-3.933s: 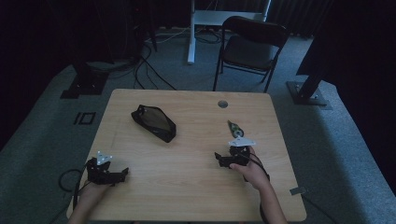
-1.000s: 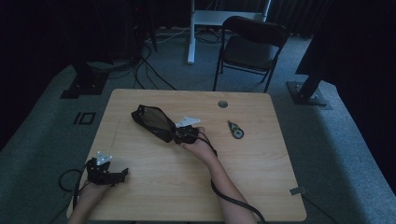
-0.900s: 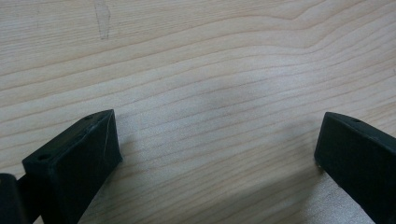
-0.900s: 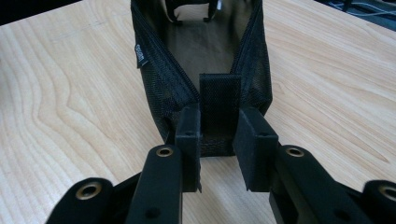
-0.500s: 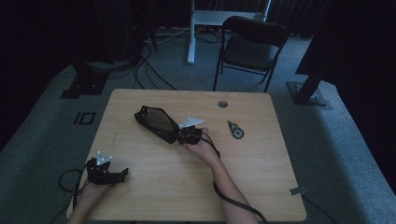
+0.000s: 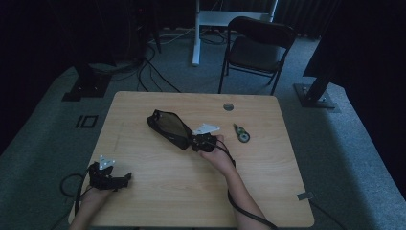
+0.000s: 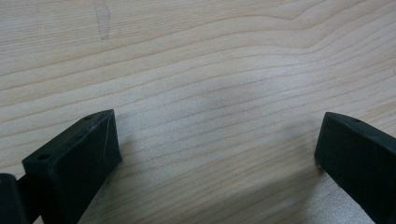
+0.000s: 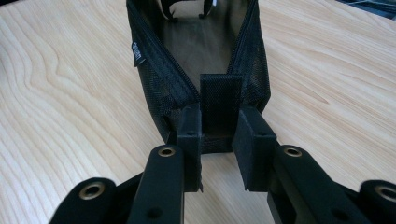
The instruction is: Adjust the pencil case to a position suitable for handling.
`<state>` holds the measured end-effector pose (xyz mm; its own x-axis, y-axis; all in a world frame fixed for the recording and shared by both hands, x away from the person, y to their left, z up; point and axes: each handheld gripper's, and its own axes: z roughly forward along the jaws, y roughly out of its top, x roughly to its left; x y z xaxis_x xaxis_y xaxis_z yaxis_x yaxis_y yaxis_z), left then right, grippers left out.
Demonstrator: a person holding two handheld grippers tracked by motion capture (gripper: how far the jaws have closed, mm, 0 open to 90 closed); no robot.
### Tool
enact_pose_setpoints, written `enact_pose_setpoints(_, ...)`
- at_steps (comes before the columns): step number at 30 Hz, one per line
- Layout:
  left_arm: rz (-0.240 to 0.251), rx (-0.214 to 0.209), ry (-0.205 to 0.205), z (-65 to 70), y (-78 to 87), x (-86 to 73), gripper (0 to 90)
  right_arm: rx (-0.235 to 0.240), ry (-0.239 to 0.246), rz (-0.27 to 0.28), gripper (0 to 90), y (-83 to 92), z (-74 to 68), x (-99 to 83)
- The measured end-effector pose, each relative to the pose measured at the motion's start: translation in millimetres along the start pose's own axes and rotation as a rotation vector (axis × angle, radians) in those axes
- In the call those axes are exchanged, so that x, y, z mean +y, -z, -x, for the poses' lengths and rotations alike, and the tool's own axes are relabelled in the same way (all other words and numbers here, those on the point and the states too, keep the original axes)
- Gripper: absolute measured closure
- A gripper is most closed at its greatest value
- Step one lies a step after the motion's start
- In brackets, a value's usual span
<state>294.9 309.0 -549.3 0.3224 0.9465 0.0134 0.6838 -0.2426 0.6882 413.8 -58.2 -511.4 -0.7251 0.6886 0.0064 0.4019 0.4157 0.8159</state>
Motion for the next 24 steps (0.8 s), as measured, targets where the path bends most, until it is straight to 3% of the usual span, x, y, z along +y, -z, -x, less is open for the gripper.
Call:
enact_pose_setpoints(17,0.000,0.000,0.000,0.0,0.0,0.0,0.2,-0.053,-0.085,0.021,73.1,34.4,18.4,-28.7)
enact_pose_setpoints(24,0.001,0.000,0.000,-0.1,-0.1,0.1,0.1,-0.090,-0.079,0.011,73.1,52.6,23.9,-39.6)
